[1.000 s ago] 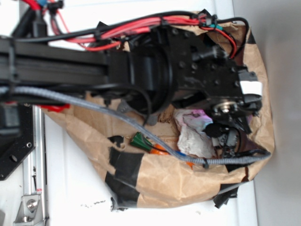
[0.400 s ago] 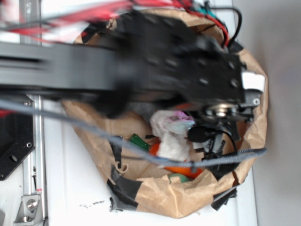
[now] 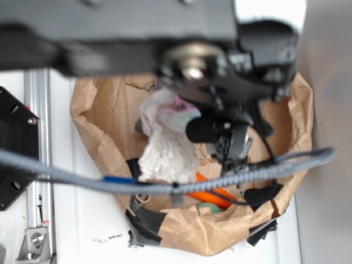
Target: Grab the white paper.
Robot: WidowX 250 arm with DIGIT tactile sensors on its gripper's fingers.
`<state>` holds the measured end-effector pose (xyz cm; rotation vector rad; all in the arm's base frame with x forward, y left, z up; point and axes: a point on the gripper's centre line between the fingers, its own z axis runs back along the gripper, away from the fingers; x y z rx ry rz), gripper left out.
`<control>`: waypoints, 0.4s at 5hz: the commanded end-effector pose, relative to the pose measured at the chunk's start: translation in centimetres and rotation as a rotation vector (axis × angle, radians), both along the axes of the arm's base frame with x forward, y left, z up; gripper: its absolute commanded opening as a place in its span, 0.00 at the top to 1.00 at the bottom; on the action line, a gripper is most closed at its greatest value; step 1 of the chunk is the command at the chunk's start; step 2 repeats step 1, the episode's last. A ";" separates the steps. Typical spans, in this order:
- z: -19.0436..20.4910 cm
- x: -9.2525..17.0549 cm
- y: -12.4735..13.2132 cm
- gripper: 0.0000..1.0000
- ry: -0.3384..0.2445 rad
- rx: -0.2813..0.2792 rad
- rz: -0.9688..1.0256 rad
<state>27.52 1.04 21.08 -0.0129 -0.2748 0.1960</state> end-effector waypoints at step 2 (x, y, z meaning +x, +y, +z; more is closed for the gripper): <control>1.8 -1.7 0.5 1.00 -0.097 0.022 0.024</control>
